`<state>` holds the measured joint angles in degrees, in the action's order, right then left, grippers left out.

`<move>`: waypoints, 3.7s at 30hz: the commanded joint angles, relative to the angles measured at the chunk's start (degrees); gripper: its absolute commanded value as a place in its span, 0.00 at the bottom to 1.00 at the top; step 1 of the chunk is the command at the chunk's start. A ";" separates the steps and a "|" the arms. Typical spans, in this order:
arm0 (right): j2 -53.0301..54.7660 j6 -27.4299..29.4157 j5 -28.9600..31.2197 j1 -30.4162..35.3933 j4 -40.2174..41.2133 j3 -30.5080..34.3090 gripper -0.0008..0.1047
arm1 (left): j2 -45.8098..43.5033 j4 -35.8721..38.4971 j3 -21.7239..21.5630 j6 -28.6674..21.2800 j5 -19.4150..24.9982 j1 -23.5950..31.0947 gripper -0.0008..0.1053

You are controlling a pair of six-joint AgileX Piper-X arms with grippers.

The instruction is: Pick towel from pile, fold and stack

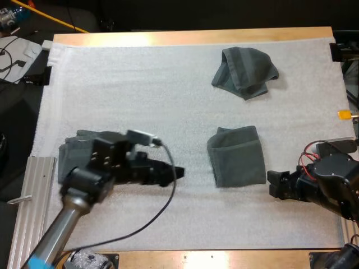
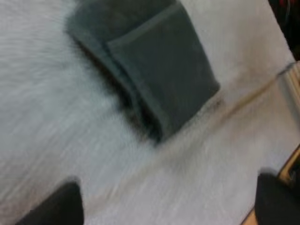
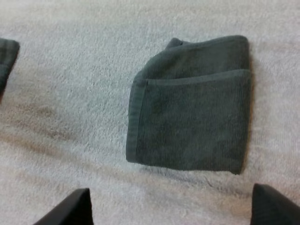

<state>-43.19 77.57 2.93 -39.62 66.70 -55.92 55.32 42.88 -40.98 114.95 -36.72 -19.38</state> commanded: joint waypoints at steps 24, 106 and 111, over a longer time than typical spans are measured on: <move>-0.08 0.77 1.66 -0.20 5.04 -0.28 0.64 | 36.20 -35.10 -2.23 29.66 0.89 -14.59 0.68; 0.10 -0.03 0.89 0.01 6.17 -0.24 0.64 | 24.12 27.59 -22.00 -24.85 40.37 22.66 0.01; 0.19 -0.54 -0.60 0.06 5.88 -0.32 0.64 | 24.68 27.61 -21.97 -25.13 42.24 24.29 0.01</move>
<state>-43.25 77.40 3.56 -39.62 72.60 -55.92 79.56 70.38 -62.96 90.14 3.36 4.18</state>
